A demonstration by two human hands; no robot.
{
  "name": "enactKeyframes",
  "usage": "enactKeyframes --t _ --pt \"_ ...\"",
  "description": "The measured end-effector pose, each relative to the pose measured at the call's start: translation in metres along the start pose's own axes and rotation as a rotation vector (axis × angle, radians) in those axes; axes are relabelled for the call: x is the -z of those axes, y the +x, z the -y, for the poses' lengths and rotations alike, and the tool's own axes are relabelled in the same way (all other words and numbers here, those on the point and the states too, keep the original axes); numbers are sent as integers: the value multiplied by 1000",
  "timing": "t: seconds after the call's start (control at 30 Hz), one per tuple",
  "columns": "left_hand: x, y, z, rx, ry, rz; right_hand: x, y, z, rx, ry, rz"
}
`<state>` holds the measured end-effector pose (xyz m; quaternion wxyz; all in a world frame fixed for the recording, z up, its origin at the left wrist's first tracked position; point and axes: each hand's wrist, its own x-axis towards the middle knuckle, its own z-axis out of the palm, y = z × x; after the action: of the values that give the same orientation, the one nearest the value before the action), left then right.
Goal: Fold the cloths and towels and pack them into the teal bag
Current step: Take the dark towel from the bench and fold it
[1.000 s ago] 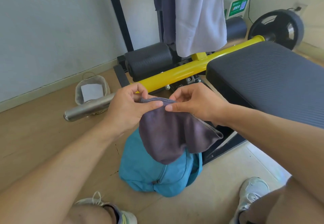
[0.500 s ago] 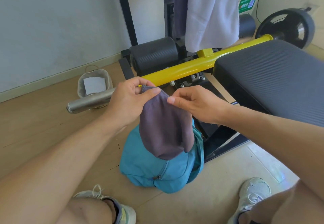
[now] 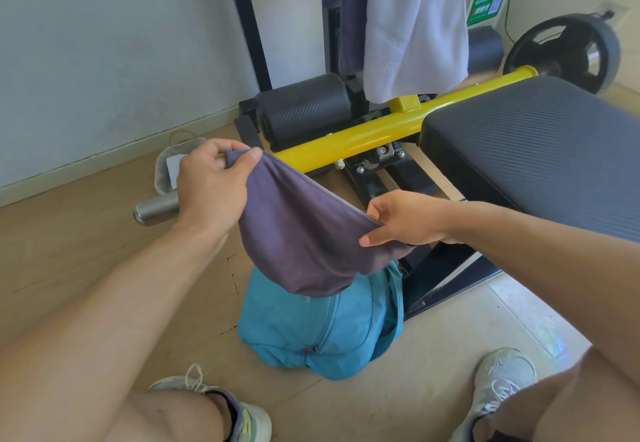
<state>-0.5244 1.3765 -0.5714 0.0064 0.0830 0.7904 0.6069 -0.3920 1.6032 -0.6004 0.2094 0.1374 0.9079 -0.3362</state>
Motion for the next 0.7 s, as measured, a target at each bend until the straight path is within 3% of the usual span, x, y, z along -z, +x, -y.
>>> enactKeyframes --t 0.27,0.37,0.5,0.7 --pt "6 11 5 20 1 -106 9 -2 -3 -101 223 -104" --pt "6 10 6 45 10 -108 11 -9 4 -120 356 -71" --pt "-6 -2 3 37 37 -24 6 -19 21 -35 499 -28" --pt "-27 -35 -8 -4 60 200 -2 -32 48 75 571 -116"
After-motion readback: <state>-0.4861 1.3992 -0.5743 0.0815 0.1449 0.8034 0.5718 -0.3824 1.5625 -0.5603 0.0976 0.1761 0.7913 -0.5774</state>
